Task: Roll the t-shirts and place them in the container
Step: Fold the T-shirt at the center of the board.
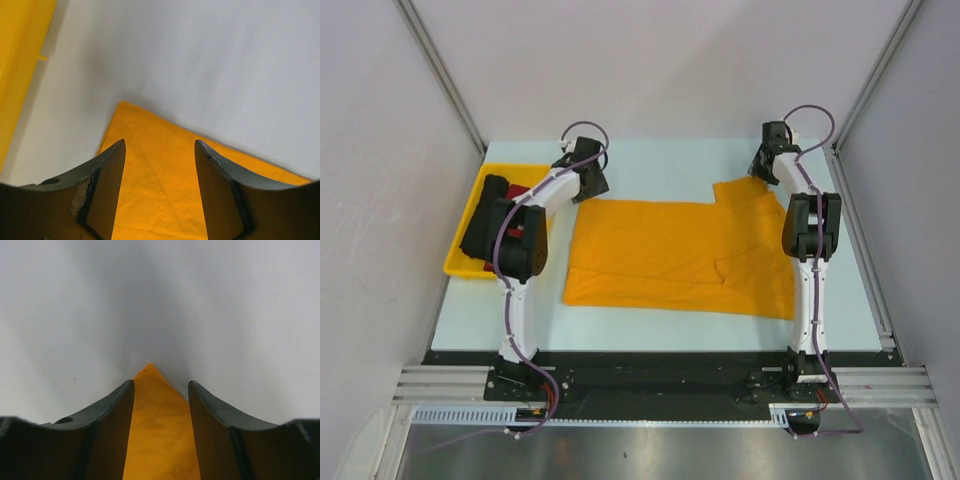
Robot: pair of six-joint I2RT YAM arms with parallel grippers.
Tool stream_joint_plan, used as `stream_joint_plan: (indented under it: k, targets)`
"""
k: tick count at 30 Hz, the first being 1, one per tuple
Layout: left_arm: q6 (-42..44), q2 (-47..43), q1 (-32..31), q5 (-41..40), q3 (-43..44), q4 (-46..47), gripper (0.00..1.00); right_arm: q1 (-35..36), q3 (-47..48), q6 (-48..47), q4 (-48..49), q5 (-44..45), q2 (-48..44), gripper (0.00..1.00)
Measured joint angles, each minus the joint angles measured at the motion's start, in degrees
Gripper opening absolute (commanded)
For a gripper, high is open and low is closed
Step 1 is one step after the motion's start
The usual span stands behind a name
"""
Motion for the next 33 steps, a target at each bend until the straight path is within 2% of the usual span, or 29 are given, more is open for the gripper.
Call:
stream_joint_plan:
  k: [3, 7, 15, 23, 33]
  targets:
    - [0.46, 0.74, 0.07, -0.22, 1.49, -0.85, 0.63, 0.46, 3.39, -1.11, -2.25, 0.74, 1.86, 0.51]
    - [0.57, 1.99, 0.37, -0.35, 2.99, -2.47, 0.63, 0.83, 7.37, -2.29, -4.98, 0.9, 3.82, 0.42]
    - [0.92, 5.86, 2.19, 0.22, 6.38, -4.81, 0.61, 0.94, 8.57, -3.06, -5.79, -0.61, 4.46, 0.32]
    - [0.92, 8.72, 4.15, 1.73, 9.97, -5.95, 0.56, 0.9, 8.79, -3.8, -5.77, -2.12, 4.57, 0.3]
    - [0.92, 9.94, 4.44, 2.91, 11.61, -6.16, 0.33, 0.39, 8.79, -3.8, -5.57, -4.31, 4.57, 0.23]
